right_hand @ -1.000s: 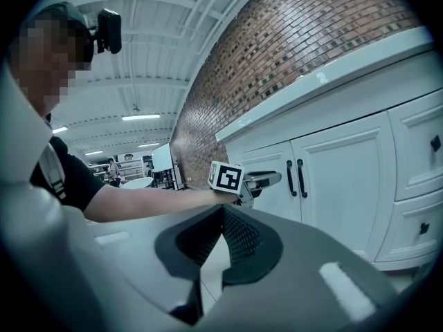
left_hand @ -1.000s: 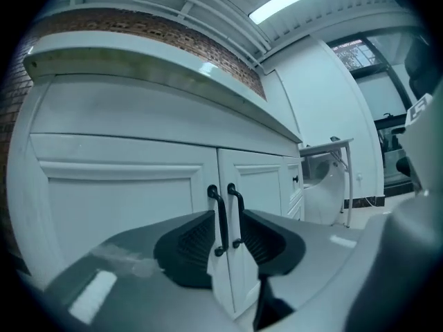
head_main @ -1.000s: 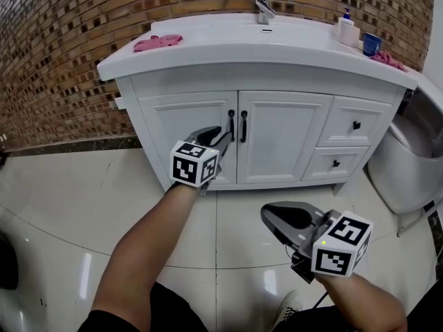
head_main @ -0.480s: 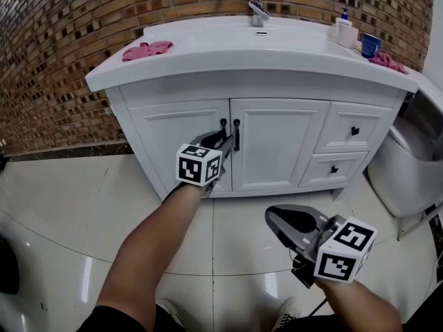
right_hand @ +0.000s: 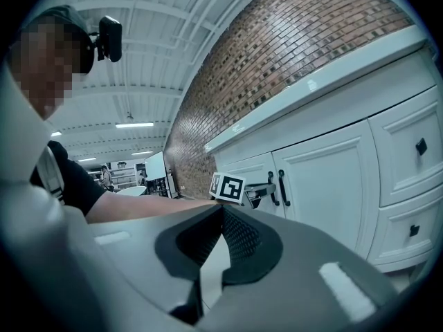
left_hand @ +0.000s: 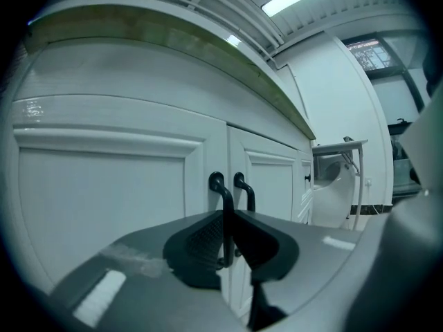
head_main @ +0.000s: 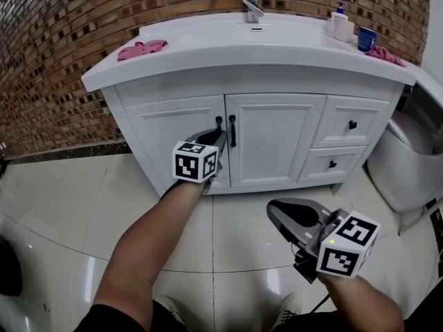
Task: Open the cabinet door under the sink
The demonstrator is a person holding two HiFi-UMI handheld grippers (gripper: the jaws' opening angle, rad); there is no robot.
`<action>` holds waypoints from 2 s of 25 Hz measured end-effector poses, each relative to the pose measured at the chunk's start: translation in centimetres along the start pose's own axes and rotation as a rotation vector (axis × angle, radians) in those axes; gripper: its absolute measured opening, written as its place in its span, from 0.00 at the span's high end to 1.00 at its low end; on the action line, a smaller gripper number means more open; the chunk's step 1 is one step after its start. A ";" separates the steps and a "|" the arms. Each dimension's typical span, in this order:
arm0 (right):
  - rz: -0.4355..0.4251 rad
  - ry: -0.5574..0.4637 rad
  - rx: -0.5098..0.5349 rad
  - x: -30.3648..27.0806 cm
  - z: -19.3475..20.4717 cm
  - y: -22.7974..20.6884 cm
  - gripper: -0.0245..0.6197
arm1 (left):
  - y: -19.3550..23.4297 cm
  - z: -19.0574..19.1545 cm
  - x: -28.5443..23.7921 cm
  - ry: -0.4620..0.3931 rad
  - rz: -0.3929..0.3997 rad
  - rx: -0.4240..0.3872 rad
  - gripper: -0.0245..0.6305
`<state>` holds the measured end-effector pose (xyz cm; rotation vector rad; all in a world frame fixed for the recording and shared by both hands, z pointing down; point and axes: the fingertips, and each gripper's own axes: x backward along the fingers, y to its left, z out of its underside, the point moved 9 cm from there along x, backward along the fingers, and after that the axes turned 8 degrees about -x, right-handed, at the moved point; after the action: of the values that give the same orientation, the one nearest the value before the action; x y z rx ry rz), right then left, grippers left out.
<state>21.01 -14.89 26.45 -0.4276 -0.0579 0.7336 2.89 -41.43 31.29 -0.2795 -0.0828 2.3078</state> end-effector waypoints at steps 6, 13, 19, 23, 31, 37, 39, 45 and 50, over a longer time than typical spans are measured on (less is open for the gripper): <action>-0.007 0.000 0.004 0.0 0.0 0.4 0.95 | -1.0 0.3 2.0 0.007 0.035 0.009 0.89; -0.019 0.004 0.018 -0.6 -0.1 1.8 0.95 | -2.4 0.9 6.3 -0.004 0.065 0.019 0.89; -0.032 0.023 0.028 -1.4 0.2 3.1 0.95 | -3.3 1.7 10.1 -0.028 0.083 0.021 0.89; -0.043 0.046 0.055 -1.9 0.6 3.9 0.95 | -3.6 2.2 12.8 -0.020 0.116 0.009 0.89; -0.039 0.087 0.071 -3.2 1.4 4.1 0.95 | -3.5 3.1 18.0 -0.018 0.148 0.016 0.89; -0.060 0.113 0.089 -4.8 1.9 4.7 0.95 | -3.1 3.8 20.6 -0.034 0.150 0.028 0.89; -0.064 0.126 0.095 -5.2 2.2 4.9 0.95 | -2.9 3.9 21.5 -0.039 0.157 0.024 0.89; -0.066 0.186 0.108 -5.9 3.5 5.0 0.95 | -1.8 4.6 24.6 -0.036 0.170 0.023 0.89; -0.067 0.191 0.100 -5.7 4.0 5.2 0.95 | -0.3 5.1 27.3 -0.036 0.163 -0.012 0.89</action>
<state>12.62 -13.80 28.55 -0.3964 0.1428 0.6238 -16.09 -21.18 31.49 -0.2588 -0.0953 2.4755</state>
